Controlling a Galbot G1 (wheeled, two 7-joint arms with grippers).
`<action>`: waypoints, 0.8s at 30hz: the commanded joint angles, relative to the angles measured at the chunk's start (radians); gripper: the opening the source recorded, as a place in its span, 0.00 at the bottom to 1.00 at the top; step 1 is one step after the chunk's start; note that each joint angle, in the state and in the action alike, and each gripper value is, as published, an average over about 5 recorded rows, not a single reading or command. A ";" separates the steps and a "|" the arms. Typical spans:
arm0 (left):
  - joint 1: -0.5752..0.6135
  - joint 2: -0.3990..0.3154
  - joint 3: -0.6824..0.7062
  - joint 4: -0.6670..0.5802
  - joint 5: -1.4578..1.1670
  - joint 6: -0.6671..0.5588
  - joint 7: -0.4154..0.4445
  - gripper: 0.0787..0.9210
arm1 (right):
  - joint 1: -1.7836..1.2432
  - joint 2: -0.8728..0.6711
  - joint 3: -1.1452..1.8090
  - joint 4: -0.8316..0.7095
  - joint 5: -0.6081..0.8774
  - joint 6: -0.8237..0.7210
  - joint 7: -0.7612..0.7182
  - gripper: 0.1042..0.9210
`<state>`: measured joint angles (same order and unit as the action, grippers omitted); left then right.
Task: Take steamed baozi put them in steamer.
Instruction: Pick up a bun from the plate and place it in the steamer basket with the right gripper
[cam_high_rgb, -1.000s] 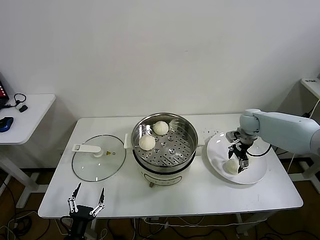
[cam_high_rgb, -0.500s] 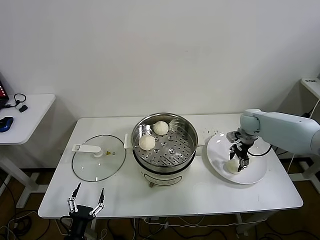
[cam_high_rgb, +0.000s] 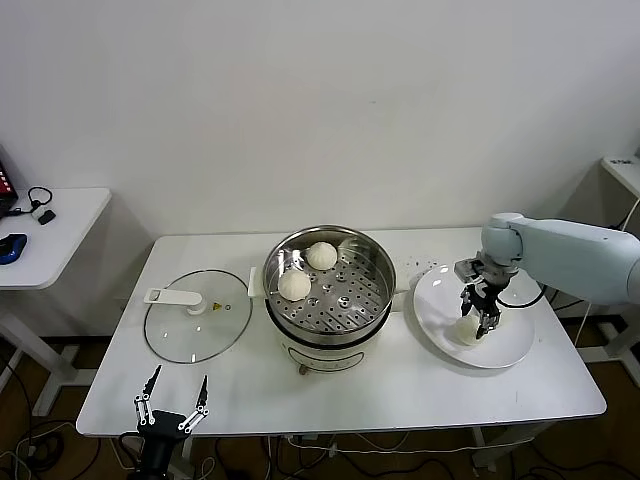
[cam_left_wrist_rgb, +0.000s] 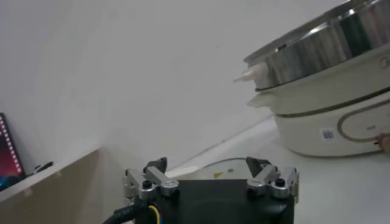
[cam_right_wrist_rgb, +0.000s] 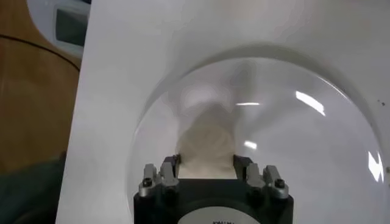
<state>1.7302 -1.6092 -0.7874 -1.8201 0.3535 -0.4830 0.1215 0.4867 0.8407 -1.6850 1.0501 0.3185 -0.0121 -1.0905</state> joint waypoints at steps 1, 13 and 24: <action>-0.001 -0.049 0.006 0.001 0.005 -0.002 0.000 0.88 | 0.307 -0.003 -0.167 0.150 0.040 0.104 -0.018 0.61; -0.004 -0.049 0.019 0.002 0.017 -0.002 -0.001 0.88 | 0.614 0.044 -0.214 0.381 0.013 0.314 0.028 0.61; 0.003 -0.049 0.022 -0.007 0.023 -0.003 -0.001 0.88 | 0.616 0.129 -0.110 0.525 -0.146 0.417 0.100 0.61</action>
<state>1.7308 -1.6092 -0.7650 -1.8219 0.3766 -0.4858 0.1206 1.0072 0.9012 -1.8449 1.4138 0.2984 0.2775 -1.0470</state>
